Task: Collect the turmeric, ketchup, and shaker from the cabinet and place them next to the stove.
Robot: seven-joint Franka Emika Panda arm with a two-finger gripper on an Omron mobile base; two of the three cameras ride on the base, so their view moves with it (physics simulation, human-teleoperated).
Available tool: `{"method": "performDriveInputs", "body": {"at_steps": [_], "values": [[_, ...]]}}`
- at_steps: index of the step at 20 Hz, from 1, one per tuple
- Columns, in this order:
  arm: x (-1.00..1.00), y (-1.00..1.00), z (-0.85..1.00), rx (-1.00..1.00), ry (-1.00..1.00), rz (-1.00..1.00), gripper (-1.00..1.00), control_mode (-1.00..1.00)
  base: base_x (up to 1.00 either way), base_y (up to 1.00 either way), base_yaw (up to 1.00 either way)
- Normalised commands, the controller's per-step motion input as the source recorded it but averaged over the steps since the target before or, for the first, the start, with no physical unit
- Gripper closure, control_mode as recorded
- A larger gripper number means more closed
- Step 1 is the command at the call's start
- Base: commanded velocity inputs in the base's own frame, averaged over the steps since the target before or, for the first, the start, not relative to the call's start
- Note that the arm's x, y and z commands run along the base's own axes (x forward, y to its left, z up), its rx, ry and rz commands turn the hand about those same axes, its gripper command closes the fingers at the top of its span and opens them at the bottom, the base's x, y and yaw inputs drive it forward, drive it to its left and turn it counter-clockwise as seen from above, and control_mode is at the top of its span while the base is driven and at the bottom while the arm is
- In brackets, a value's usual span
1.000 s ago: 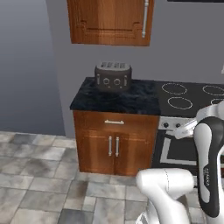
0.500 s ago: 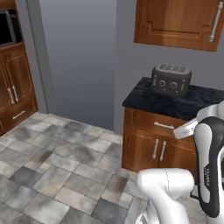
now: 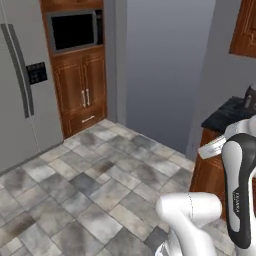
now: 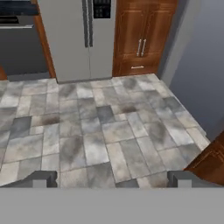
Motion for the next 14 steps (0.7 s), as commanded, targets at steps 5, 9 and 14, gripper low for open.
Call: {"method": "performDriveInputs", "body": {"at_steps": [5,9,14], "values": [[0.00,0.00,0.00,0.00,0.00,0.00,-1.00,1.00,0.20,0.51,0.48],[0.00,0.00,0.00,0.00,0.00,0.00,-1.00,1.00,0.22,0.48,0.48],[0.00,0.00,0.00,0.00,0.00,0.00,-1.00,1.00,0.54,0.39,0.43]]}}
